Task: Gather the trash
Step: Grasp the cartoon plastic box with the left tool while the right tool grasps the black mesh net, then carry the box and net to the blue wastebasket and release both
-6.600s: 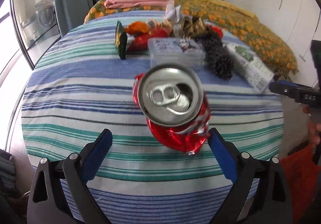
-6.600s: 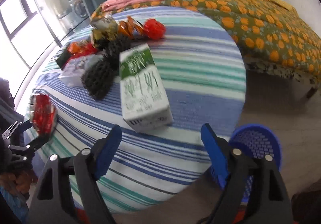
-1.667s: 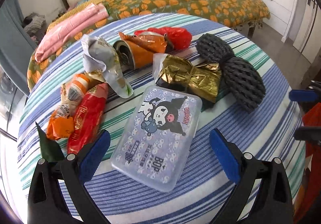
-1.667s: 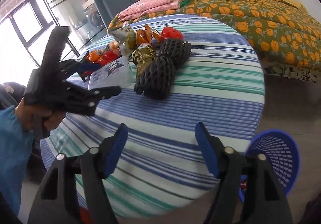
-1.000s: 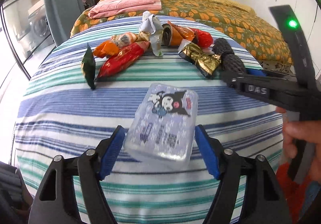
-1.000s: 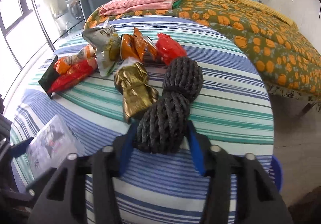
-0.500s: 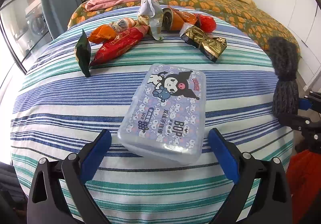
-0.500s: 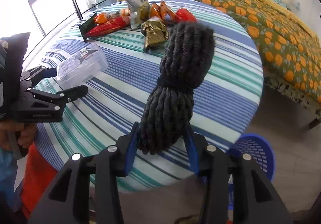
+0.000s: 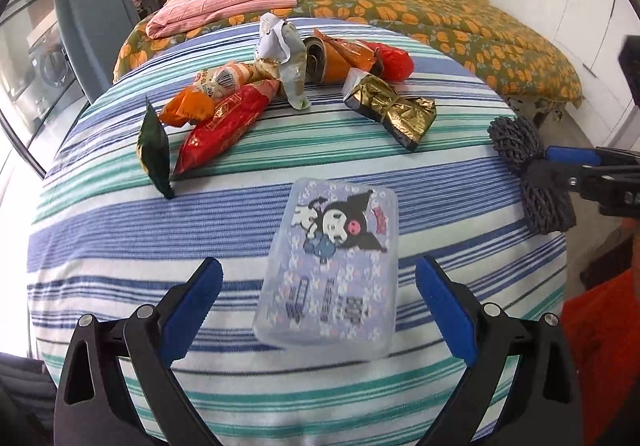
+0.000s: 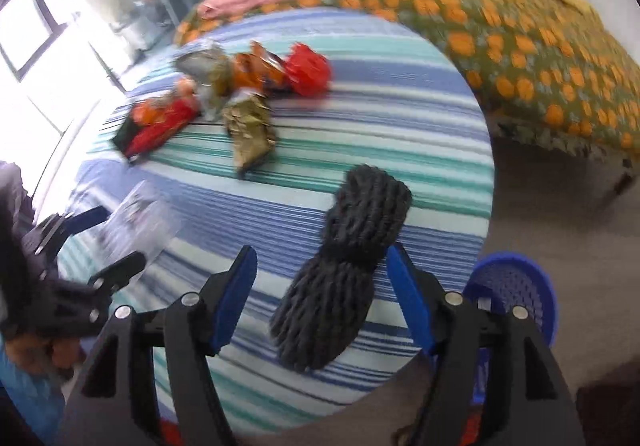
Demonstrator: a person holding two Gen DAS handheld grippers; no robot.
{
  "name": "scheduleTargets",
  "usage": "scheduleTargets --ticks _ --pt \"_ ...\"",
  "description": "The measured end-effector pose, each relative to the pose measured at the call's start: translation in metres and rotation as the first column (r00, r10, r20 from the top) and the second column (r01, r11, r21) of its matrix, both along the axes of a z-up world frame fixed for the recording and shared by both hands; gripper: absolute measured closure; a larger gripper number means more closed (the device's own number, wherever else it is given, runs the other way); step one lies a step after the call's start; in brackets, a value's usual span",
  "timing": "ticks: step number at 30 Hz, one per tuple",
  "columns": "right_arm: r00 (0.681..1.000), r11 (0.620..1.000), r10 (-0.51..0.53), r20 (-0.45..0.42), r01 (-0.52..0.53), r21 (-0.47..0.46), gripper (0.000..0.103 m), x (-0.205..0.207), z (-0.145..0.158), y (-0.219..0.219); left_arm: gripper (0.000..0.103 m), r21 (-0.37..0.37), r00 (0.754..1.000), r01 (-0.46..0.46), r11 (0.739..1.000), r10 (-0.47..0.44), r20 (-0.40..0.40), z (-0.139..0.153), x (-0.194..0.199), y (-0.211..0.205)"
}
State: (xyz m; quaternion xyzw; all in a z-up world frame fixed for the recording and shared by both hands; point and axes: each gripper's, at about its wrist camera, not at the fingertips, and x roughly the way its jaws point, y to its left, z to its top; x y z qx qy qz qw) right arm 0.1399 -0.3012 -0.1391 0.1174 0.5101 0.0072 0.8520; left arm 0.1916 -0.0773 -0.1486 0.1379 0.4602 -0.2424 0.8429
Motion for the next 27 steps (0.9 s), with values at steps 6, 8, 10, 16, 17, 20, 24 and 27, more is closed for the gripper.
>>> scheduleTargets --ticks 6,8,10,16,17,20,24,27 --pt "1.0 0.999 0.003 -0.029 -0.004 -0.05 0.064 0.01 -0.012 0.003 0.038 0.032 1.0 0.026 0.999 -0.025 -0.016 -0.006 0.003 -0.008" --pt "1.0 0.999 0.019 0.004 -0.019 -0.031 0.065 0.003 -0.007 0.004 0.04 0.01 0.999 0.028 1.0 -0.028 -0.019 -0.007 0.001 -0.006" --pt "0.998 0.999 0.039 0.048 -0.039 -0.011 0.065 -0.005 0.0 0.005 0.041 -0.002 1.0 0.016 1.0 -0.016 -0.004 -0.007 -0.002 -0.005" --pt "0.983 0.993 0.078 0.167 -0.091 0.071 0.065 -0.029 0.022 0.003 0.042 -0.12 0.999 -0.032 0.992 0.03 -0.014 0.007 -0.018 0.0" --pt "0.982 0.992 0.075 0.175 -0.09 0.083 0.065 -0.031 0.024 0.0 0.042 -0.133 0.999 -0.032 0.991 0.03 -0.014 0.009 -0.02 -0.002" --pt "0.979 0.993 0.053 0.199 -0.073 0.098 0.065 -0.044 0.029 -0.018 0.042 -0.182 1.0 -0.024 0.983 0.022 -0.014 0.019 -0.03 -0.015" --pt "0.979 0.998 0.001 0.205 -0.013 0.061 0.065 -0.064 0.026 -0.062 0.042 -0.234 1.0 0.02 0.972 -0.025 -0.018 0.033 -0.045 -0.045" --pt "0.981 0.999 -0.051 0.19 0.051 0.005 0.065 -0.08 0.018 -0.1 0.042 -0.263 0.996 0.08 0.961 -0.087 -0.016 0.039 -0.062 -0.079"
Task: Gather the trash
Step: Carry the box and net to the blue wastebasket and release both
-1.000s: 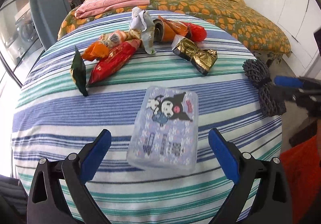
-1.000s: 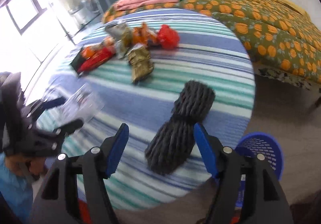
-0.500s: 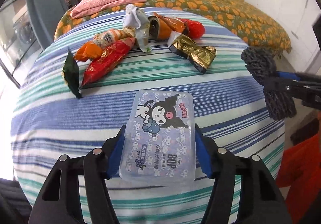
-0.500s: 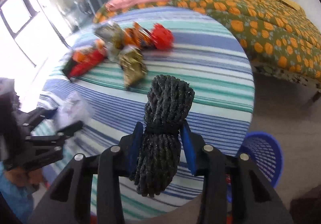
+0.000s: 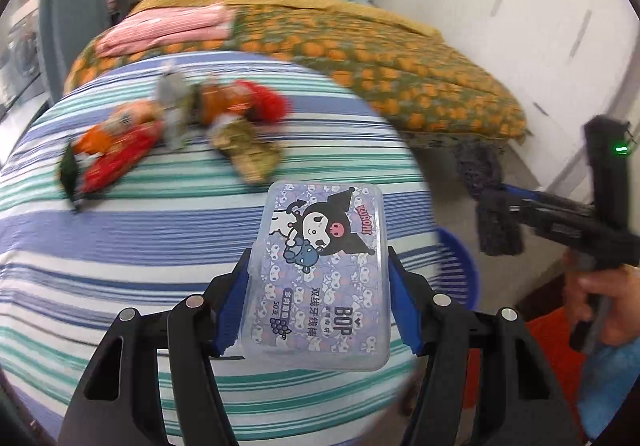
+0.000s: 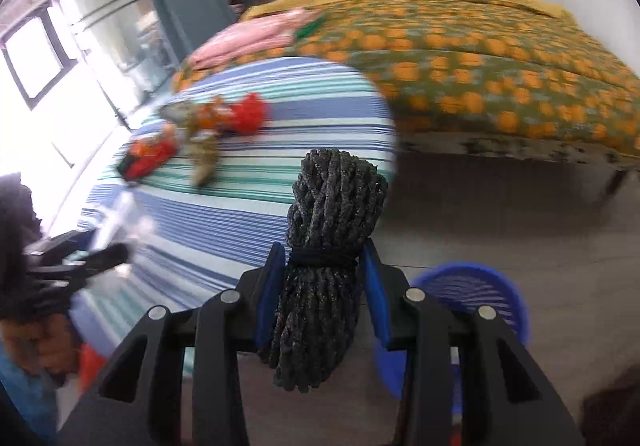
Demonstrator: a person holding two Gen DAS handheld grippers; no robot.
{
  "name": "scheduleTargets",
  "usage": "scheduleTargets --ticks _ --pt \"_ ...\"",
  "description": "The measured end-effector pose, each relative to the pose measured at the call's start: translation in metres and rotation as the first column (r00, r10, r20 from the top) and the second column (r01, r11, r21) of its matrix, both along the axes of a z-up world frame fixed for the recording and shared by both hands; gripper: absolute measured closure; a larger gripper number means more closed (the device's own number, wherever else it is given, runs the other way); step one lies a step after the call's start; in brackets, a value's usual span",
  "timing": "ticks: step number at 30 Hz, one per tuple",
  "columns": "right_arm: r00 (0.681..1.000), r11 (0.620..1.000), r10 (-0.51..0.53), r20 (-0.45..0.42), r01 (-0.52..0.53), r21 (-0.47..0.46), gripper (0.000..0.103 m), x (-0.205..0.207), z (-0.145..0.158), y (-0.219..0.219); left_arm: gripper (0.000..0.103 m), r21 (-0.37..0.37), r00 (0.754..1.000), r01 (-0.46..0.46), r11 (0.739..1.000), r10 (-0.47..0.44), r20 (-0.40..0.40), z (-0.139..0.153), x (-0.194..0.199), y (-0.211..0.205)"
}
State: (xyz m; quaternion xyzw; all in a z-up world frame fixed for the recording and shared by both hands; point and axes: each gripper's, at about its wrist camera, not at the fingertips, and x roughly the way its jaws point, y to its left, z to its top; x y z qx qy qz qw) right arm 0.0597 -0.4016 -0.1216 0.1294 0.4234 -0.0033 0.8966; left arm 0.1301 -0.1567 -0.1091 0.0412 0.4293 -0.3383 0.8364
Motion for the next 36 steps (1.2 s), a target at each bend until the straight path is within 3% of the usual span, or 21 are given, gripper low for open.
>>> scheduleTargets --ticks 6,11,17,26,28,30,34,36 --pt "0.994 0.993 -0.1 -0.047 0.097 -0.06 0.065 -0.024 -0.031 -0.066 0.041 -0.035 0.99 0.14 0.989 -0.141 -0.022 0.004 -0.041 -0.079" --pt "0.982 0.984 -0.168 -0.091 0.162 -0.069 0.065 -0.04 -0.065 -0.106 0.041 -0.009 0.975 0.214 0.977 -0.214 -0.058 -0.019 -0.065 -0.147" --pt "0.972 0.979 -0.203 -0.121 0.203 -0.015 0.065 -0.055 -0.09 -0.132 0.041 0.043 0.971 0.218 0.975 -0.212 -0.112 -0.071 -0.064 -0.206" --pt "0.961 0.968 -0.235 -0.144 0.245 0.059 0.065 -0.059 -0.104 -0.156 0.04 0.092 0.968 0.207 0.974 -0.19 -0.164 -0.127 -0.045 -0.246" --pt "0.959 0.966 -0.24 -0.149 0.252 0.065 0.055 -0.057 -0.107 -0.159 0.038 0.108 0.968 0.205 0.973 -0.185 -0.17 -0.135 -0.04 -0.253" --pt "0.957 0.962 -0.246 -0.155 0.261 0.083 0.039 -0.055 -0.111 -0.162 0.025 0.118 0.969 0.198 0.973 -0.176 -0.17 -0.141 -0.034 -0.262" --pt "0.954 0.958 -0.255 -0.156 0.271 0.094 0.038 -0.055 -0.111 -0.166 0.017 0.09 0.971 0.195 0.977 -0.18 -0.157 -0.134 -0.028 -0.263" --pt "0.954 0.957 -0.263 -0.144 0.276 0.085 0.03 -0.056 -0.108 -0.166 0.01 0.065 0.975 0.195 0.979 -0.186 -0.123 -0.121 -0.036 -0.254"
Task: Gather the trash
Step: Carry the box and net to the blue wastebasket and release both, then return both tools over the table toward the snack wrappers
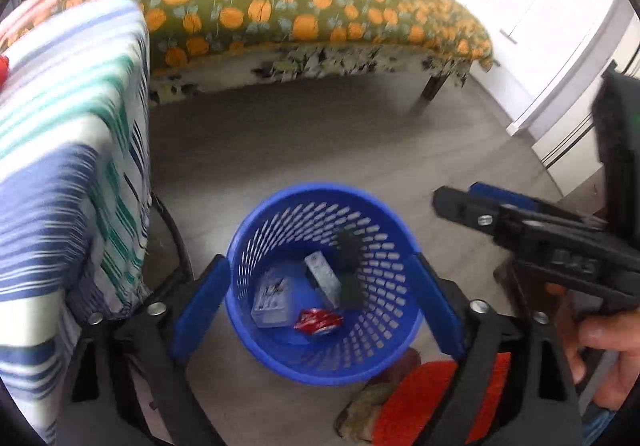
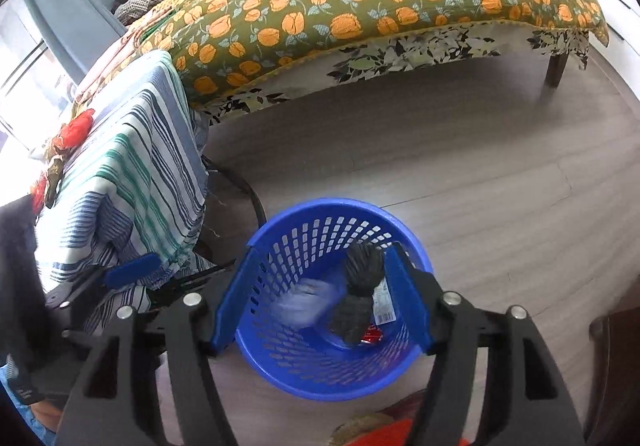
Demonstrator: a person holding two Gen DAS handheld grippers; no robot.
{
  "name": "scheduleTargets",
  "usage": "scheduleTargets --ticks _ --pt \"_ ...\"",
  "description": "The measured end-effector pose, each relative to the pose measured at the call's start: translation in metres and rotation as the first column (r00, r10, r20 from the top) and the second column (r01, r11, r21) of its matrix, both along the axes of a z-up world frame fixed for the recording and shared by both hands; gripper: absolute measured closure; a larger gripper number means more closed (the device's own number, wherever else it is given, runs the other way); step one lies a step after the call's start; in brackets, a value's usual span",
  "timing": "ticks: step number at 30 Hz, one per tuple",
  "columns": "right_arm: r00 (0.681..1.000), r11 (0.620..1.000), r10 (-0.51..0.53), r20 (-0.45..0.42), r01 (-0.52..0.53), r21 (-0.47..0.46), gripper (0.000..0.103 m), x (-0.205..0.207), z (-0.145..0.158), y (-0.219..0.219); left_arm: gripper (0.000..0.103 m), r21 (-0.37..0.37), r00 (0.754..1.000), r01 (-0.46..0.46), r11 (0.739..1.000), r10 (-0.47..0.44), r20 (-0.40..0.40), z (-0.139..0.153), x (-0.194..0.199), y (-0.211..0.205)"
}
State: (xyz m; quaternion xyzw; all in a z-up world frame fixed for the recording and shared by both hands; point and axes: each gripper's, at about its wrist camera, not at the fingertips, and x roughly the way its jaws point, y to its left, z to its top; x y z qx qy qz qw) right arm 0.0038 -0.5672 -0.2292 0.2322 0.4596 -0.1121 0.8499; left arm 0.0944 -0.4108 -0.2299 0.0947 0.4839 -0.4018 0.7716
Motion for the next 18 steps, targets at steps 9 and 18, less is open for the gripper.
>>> scheduleTargets --ticks 9,18 --pt "0.995 0.985 -0.051 0.086 0.064 -0.159 0.014 -0.008 0.03 0.018 0.005 -0.107 0.99 0.022 0.994 -0.007 0.142 0.072 -0.039 0.068" --pt "0.97 0.942 0.076 0.231 0.006 -0.336 0.015 0.012 0.07 0.089 0.005 -0.021 0.958 -0.19 0.981 0.191 0.216 0.092 -0.007 0.189"
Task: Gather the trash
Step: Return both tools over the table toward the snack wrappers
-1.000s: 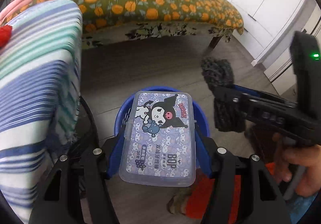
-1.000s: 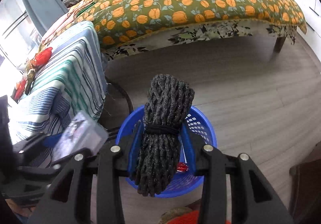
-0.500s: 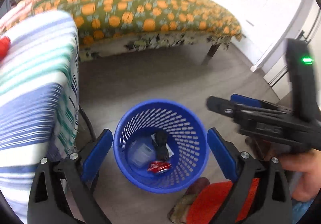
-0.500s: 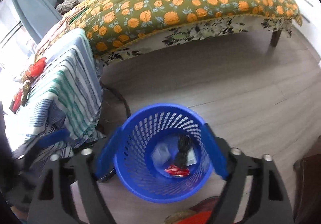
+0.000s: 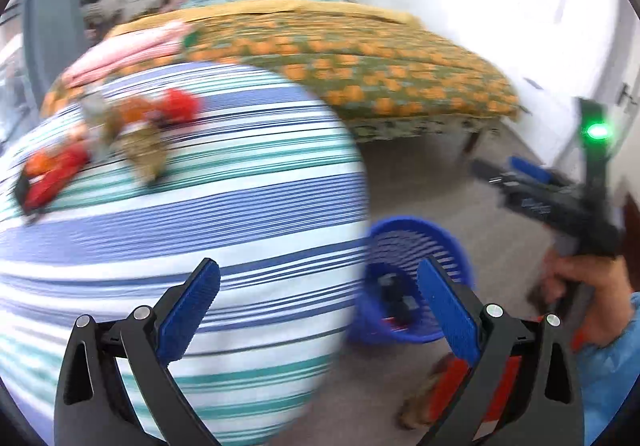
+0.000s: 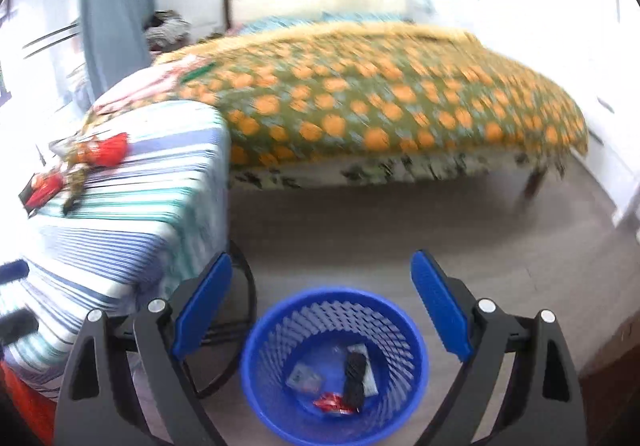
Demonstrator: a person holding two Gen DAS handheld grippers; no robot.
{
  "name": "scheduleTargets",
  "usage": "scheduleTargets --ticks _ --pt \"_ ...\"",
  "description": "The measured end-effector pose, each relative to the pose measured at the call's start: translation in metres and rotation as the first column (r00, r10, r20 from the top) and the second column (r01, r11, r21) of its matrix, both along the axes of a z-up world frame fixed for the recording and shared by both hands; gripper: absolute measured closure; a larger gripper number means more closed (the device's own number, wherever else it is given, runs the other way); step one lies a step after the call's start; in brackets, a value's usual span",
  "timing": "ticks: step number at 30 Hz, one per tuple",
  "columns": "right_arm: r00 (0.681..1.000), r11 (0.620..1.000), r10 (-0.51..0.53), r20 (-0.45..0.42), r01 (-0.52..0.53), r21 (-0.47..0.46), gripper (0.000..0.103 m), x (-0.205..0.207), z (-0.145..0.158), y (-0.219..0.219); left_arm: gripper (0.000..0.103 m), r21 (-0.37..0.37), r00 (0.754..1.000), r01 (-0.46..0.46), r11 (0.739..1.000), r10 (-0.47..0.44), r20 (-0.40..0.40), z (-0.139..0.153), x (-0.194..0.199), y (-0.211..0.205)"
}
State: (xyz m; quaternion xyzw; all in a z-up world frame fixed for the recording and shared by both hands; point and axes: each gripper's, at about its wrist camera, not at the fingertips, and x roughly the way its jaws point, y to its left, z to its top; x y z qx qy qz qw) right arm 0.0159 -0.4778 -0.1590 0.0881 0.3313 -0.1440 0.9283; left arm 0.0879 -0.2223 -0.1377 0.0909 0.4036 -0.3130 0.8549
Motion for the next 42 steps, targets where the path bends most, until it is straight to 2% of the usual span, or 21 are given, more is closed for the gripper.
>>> scheduleTargets --ticks 2,5,7,11,15,16,20,23,28,42 --pt "0.999 0.999 0.047 0.012 -0.047 -0.007 0.015 0.007 0.005 0.027 0.005 0.039 0.998 -0.067 0.997 0.067 0.002 -0.004 0.014 0.036" --pt "0.987 0.987 0.159 0.004 -0.159 0.032 0.014 0.017 0.007 0.08 0.005 0.082 0.989 -0.15 0.985 0.151 0.0 -0.01 0.035 0.079" --pt "0.966 0.966 0.257 -0.032 -0.255 0.047 0.014 0.029 0.005 0.123 0.006 0.108 0.981 -0.194 0.975 0.196 -0.003 -0.012 0.05 0.108" --pt "0.9 0.908 0.419 -0.122 -0.415 0.059 0.014 0.063 0.004 0.203 0.006 0.154 0.961 -0.275 0.949 0.278 0.004 -0.017 0.083 0.158" --pt "0.847 0.865 0.499 -0.186 -0.498 0.053 0.014 0.101 0.004 0.255 0.006 0.193 0.933 -0.358 0.913 0.358 0.04 -0.016 0.105 0.194" --pt "0.843 0.864 0.501 -0.195 -0.501 0.051 0.014 0.11 0.003 0.262 0.005 0.198 0.929 -0.369 0.908 0.368 0.044 -0.016 0.111 0.203" --pt "0.839 0.874 0.482 -0.253 -0.479 0.076 0.015 0.149 -0.009 0.274 0.005 0.21 0.918 -0.391 0.896 0.397 0.016 -0.027 0.125 0.223" --pt "0.845 0.884 0.463 -0.266 -0.46 0.077 0.014 0.161 -0.018 0.274 0.005 0.166 0.917 -0.391 0.905 0.398 -0.006 -0.029 0.125 0.231" --pt "0.862 0.888 0.458 -0.217 -0.457 0.057 0.013 0.157 -0.023 0.273 0.004 0.153 0.915 -0.395 0.906 0.403 -0.024 -0.033 0.131 0.233" --pt "0.867 0.89 0.453 -0.207 -0.451 0.06 0.013 0.153 -0.022 0.273 0.004 0.153 0.914 -0.397 0.905 0.405 -0.023 -0.033 0.131 0.233"
